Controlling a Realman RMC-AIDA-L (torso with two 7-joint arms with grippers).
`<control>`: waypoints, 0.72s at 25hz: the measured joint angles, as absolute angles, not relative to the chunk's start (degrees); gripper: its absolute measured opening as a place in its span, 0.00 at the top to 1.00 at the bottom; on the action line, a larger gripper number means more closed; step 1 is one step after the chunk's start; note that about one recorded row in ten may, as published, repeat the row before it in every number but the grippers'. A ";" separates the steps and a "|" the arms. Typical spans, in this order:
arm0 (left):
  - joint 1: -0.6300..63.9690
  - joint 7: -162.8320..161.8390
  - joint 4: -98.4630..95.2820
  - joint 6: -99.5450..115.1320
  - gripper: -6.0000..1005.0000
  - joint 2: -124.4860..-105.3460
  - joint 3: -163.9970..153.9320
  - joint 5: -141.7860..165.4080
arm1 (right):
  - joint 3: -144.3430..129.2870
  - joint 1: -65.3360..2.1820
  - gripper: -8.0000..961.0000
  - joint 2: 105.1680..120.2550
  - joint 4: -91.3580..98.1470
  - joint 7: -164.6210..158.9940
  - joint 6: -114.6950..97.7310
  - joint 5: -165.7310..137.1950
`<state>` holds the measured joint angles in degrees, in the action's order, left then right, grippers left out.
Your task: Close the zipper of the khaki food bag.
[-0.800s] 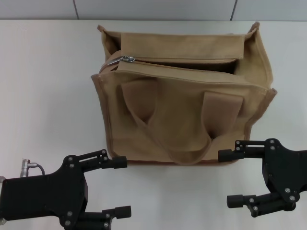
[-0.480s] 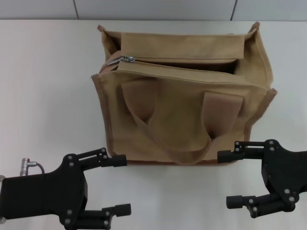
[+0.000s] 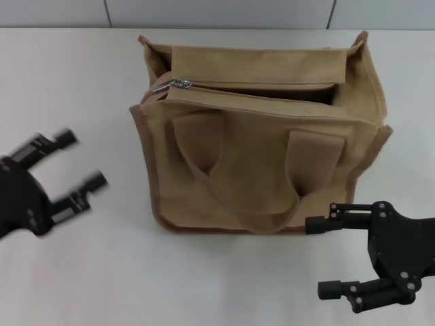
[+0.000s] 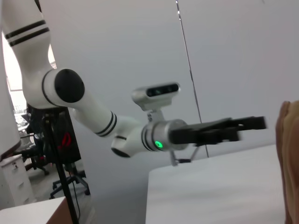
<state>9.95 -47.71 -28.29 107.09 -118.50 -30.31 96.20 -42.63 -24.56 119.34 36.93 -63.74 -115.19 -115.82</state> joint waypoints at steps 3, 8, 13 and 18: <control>11.71 -47.43 -24.58 102.21 0.19 -118.64 -26.90 96.40 | -42.63 -24.84 0.16 119.35 36.03 -62.97 -115.20 -115.68; 15.61 -44.09 -19.30 96.47 0.19 -118.85 -27.29 96.52 | -42.63 -25.06 0.16 119.36 35.36 -62.61 -115.21 -115.64; 19.35 -43.00 -16.20 92.57 0.19 -118.87 -29.94 96.58 | -42.62 -25.05 0.16 119.36 34.28 -62.03 -115.22 -115.60; 21.73 -43.20 -14.12 92.73 0.19 -119.10 -30.00 94.94 | -42.33 -24.53 0.16 119.35 34.08 -61.41 -115.22 -115.57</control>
